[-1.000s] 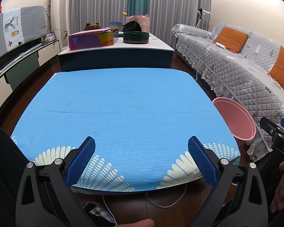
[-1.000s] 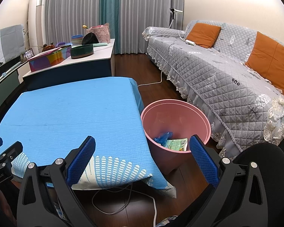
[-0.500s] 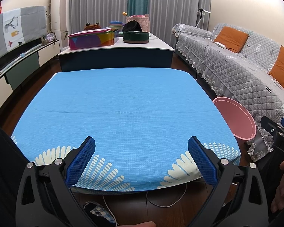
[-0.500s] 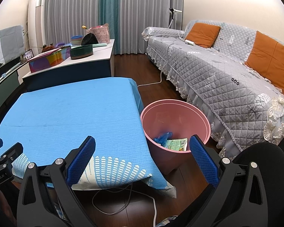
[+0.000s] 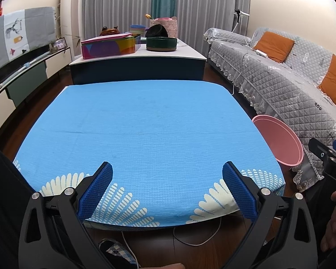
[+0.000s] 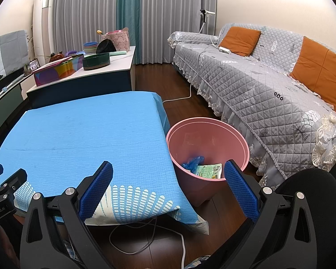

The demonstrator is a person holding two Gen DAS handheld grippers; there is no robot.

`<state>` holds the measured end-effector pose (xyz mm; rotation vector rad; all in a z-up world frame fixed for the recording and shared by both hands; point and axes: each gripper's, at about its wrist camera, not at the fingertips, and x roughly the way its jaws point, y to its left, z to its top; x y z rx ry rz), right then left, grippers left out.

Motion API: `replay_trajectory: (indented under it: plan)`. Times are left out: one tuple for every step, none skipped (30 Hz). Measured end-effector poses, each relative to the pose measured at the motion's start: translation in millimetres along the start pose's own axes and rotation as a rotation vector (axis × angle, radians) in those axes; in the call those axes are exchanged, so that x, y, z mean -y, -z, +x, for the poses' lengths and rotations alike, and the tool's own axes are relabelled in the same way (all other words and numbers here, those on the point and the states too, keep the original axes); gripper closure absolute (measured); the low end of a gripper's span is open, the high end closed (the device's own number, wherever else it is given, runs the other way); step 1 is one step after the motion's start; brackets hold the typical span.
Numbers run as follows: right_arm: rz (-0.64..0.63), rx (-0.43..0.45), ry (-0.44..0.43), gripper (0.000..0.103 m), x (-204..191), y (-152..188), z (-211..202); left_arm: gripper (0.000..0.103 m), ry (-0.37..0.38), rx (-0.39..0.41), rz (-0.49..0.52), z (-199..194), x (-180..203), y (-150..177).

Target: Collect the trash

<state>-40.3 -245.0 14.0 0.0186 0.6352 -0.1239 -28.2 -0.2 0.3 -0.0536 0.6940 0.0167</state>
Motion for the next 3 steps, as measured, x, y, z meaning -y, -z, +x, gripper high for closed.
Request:
replay_trajectory:
  plan:
    - [0.000, 0.000, 0.000, 0.005, -0.1, -0.1, -0.1, 0.008, -0.001, 0.000, 0.000, -0.1, 0.9, -0.3]
    - [0.000, 0.000, 0.000, 0.005, -0.1, -0.1, -0.1, 0.008, -0.002, 0.000, 0.000, -0.2, 1.2, -0.5]
    - [-0.001, 0.000, 0.000, 0.005, -0.1, -0.1, -0.1, 0.008, -0.001, 0.000, 0.000, -0.2, 1.2, -0.3]
